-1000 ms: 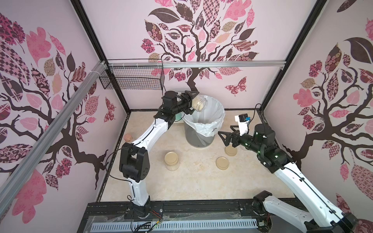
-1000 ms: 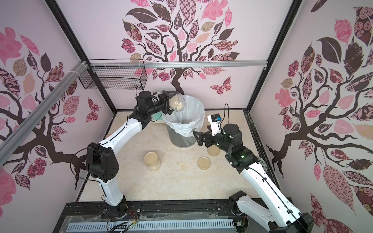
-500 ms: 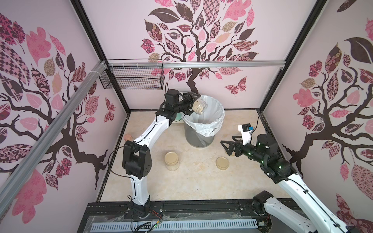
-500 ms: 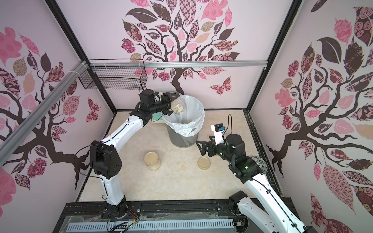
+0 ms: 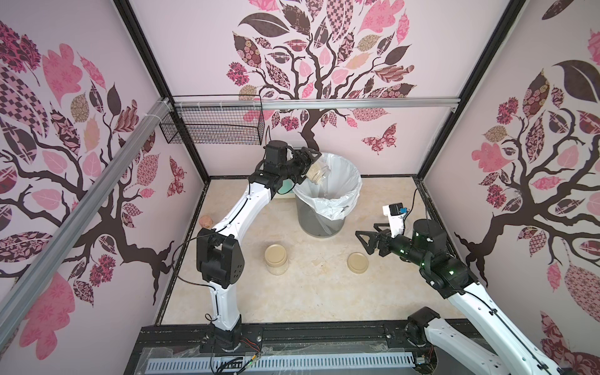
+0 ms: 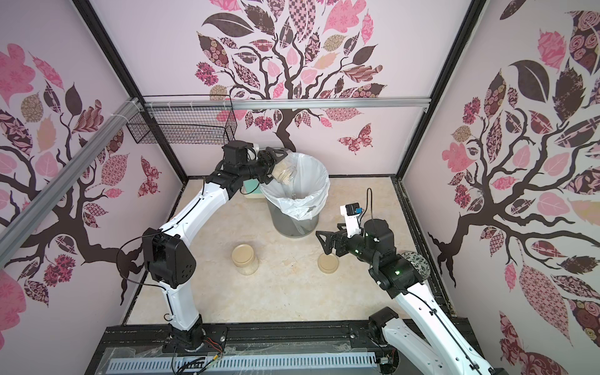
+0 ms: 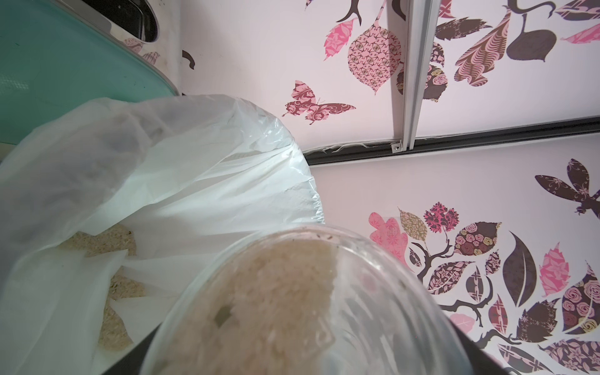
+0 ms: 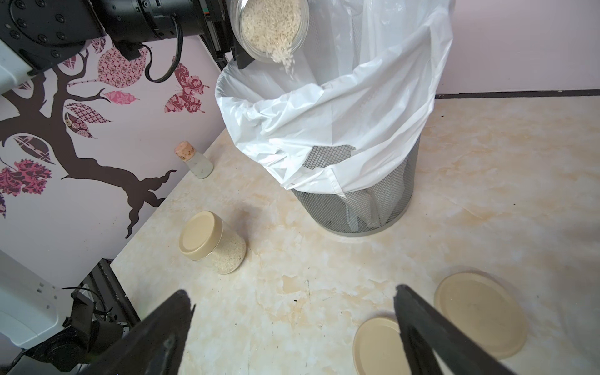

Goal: Empty moldy rice from jars
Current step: Pour the moldy rice from the jar into the trash bin.

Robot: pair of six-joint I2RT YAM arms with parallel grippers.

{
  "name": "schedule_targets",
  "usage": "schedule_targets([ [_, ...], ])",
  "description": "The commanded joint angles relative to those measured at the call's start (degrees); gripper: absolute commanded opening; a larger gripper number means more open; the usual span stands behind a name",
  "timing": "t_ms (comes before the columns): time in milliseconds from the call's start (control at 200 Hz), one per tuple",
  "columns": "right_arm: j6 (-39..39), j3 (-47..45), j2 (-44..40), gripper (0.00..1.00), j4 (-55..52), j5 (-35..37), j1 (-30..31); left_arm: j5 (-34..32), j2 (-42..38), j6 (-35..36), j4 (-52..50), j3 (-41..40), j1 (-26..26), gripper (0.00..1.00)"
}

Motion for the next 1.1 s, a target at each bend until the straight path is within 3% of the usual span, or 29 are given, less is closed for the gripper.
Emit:
schedule_targets([
  [0,0.3,0.5,-0.8,0.99,-0.8,-1.1,-0.1,-0.5,-2.8,2.5,3.3,3.3,0.2,0.66],
  [820,1.3,-0.7,-1.9,0.99,-1.1,-1.8,-0.1,-2.9,-3.6,7.5,-0.1,6.4,0.3,0.66],
  [1095,3.8,-4.4,-7.2,0.99,0.3,0.1,-0.1,-5.9,-5.3,11.6,-1.9,6.1,0.2,0.66],
])
